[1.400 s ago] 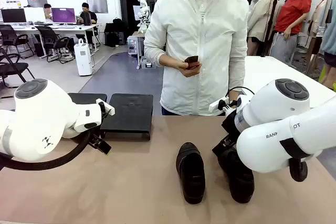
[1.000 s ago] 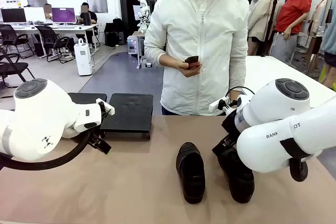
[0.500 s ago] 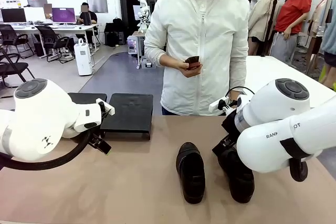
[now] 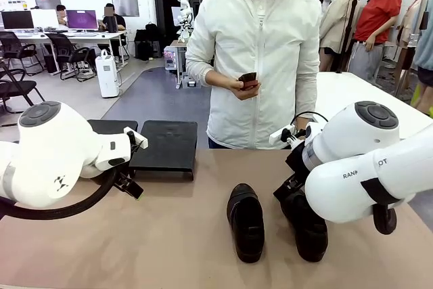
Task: Organize the shoes by placing them on the stand.
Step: Pick up one Shoe and place it in the middle of the table.
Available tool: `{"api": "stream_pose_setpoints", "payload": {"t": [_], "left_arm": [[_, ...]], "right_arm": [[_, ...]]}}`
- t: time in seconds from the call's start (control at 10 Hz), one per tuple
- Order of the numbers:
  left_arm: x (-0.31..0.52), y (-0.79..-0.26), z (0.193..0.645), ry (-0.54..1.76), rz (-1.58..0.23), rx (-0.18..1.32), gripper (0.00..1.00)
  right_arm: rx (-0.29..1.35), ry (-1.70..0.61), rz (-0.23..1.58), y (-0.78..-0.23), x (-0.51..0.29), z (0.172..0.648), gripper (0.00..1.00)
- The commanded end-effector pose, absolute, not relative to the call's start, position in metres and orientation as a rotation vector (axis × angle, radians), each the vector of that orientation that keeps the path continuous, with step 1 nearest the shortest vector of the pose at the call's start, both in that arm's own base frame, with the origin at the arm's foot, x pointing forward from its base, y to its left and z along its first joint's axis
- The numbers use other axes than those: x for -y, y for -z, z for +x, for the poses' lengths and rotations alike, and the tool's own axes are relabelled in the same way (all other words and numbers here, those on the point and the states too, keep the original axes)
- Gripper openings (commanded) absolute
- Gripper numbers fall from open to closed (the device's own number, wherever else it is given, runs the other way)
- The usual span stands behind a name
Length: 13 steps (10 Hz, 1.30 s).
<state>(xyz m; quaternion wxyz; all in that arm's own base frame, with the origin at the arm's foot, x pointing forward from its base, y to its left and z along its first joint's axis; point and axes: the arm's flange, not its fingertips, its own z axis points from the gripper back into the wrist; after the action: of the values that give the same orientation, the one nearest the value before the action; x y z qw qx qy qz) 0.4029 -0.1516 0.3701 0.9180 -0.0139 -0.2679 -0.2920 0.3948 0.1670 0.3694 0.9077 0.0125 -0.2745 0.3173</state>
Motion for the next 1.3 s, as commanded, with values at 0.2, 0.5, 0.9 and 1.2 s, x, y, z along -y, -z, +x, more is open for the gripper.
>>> {"api": "stream_pose_setpoints", "payload": {"t": [0.2, 0.5, 0.9, 1.2], "left_arm": [[0.151, -0.39, 0.398, 0.608, -0.073, 0.492, 1.0], [0.137, -0.484, 0.375, 0.447, -0.312, 0.306, 1.0], [0.003, -0.556, 0.321, 0.328, -0.672, 0.373, 1.0], [-0.11, -0.534, 0.305, 0.063, -0.847, 0.449, 1.0]], "right_arm": [[0.516, -0.647, 0.121, -0.39, -0.156, 0.392, 1.0], [0.378, -0.378, 0.322, -0.489, -0.107, 0.366, 1.0], [0.515, -0.01, 0.559, -0.578, 0.033, 0.293, 1.0], [0.658, 0.293, 0.612, -0.58, 0.12, 0.256, 1.0]]}}
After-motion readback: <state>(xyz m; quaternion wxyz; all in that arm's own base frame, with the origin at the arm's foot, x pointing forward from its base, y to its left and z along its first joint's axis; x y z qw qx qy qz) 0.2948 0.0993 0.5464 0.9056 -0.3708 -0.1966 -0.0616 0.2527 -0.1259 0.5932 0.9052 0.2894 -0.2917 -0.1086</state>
